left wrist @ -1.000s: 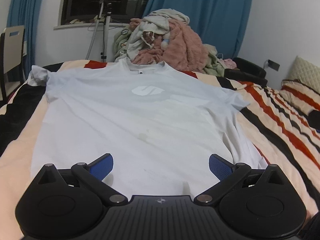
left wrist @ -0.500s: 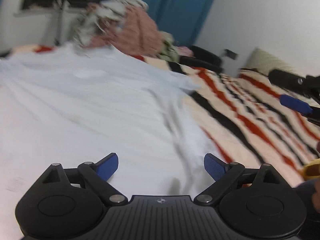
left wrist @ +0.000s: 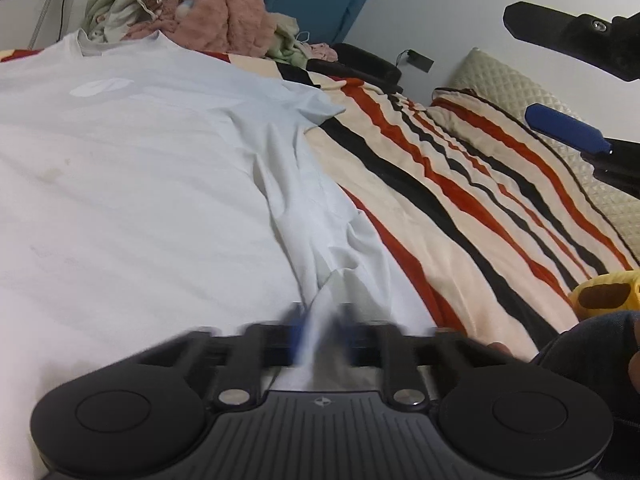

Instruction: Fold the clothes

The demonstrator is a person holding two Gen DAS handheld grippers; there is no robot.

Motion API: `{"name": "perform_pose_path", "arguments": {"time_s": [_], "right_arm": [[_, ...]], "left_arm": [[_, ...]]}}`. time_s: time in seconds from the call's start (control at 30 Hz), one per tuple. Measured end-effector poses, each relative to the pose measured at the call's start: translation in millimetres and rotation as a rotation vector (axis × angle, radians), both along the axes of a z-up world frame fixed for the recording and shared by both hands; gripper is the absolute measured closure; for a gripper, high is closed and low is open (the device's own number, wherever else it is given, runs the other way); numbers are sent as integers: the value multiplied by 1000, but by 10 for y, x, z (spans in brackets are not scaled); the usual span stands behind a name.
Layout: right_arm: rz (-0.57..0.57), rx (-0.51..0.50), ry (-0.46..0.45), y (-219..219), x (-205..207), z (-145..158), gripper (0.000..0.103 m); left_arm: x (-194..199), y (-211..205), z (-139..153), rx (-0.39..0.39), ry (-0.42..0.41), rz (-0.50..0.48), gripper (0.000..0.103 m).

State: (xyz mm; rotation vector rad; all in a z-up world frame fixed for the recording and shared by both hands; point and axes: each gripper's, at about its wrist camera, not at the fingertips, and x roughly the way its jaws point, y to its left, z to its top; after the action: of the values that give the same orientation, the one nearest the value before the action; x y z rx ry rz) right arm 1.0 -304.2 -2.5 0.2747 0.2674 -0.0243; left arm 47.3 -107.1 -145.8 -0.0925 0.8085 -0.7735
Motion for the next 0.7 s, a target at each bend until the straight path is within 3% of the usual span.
{"name": "perform_pose_path", "arguments": {"time_s": [0.17, 0.33, 0.4, 0.53, 0.63, 0.67, 0.7], "right_arm": [[-16, 45, -14, -89, -58, 13, 16], [-16, 78, -40, -153, -118, 28, 16], [-17, 83, -33, -170, -110, 13, 16], [-19, 93, -17, -202, -91, -18, 16], [-20, 100, -5, -227, -77, -42, 16], [-21, 103, -2, -235, -72, -50, 16], [-22, 106, 0, -246, -70, -55, 16]], "left_arm": [[-101, -47, 171, -89, -53, -30, 100], [-84, -406, 230, -173, 43, -37, 100], [-77, -656, 172, -142, 63, -68, 100], [-40, -1073, -41, -2, 108, -85, 100], [-9, -1193, -158, 22, 132, -97, 99], [-6, -1204, -156, 22, 126, -105, 96], [-8, -1202, -144, 20, 125, -112, 87]]}}
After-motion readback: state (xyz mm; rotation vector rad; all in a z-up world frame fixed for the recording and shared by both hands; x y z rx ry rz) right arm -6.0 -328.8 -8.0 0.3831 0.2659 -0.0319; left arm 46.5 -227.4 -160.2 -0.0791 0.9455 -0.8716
